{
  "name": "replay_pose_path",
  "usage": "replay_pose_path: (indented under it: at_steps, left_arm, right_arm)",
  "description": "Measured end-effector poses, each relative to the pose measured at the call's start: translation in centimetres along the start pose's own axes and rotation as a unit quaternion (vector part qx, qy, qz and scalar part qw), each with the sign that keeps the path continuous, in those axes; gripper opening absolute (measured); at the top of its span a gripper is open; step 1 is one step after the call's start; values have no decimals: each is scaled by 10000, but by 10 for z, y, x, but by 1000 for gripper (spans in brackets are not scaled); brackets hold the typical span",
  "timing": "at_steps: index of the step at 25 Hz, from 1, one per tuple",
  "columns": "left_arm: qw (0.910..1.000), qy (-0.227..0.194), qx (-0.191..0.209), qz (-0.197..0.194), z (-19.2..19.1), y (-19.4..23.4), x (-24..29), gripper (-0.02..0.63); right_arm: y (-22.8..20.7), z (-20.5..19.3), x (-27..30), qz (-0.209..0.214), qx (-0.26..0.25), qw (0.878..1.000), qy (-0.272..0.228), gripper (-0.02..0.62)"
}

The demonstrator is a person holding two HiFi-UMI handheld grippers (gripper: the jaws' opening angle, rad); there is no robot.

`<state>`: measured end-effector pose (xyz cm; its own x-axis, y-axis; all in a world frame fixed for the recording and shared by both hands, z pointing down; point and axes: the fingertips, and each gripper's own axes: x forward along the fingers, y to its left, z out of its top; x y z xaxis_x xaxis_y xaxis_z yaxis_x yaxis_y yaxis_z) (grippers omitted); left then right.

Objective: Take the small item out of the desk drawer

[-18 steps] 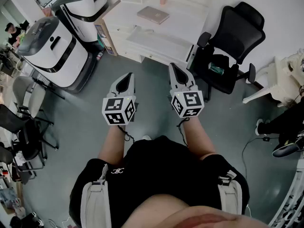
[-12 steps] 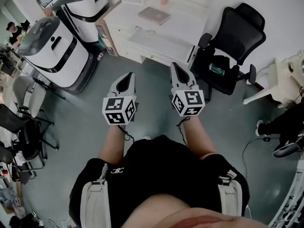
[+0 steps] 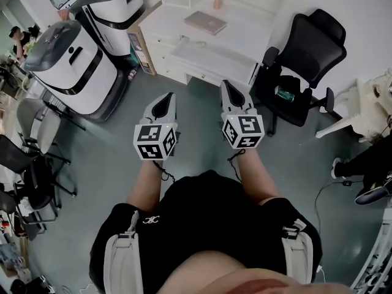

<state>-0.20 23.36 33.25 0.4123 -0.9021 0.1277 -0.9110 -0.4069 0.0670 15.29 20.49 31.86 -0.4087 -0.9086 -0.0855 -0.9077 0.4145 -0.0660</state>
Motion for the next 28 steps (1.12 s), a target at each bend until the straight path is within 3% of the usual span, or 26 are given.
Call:
replay_pose_path:
  at_steps: [7, 15, 28]
  left_arm:
    - [10000, 73, -61, -15, -11, 33, -3, 14]
    - [10000, 92, -37, 0, -17, 54, 14, 14]
    - [9998, 72, 98, 166, -3, 102, 122, 14]
  right_arm:
    - [22, -17, 15, -53, 21, 9999, 113, -3]
    - [17, -25, 43, -50, 17, 10000, 77, -3]
    - [-36, -44, 156, 79, 94, 9999, 58, -3]
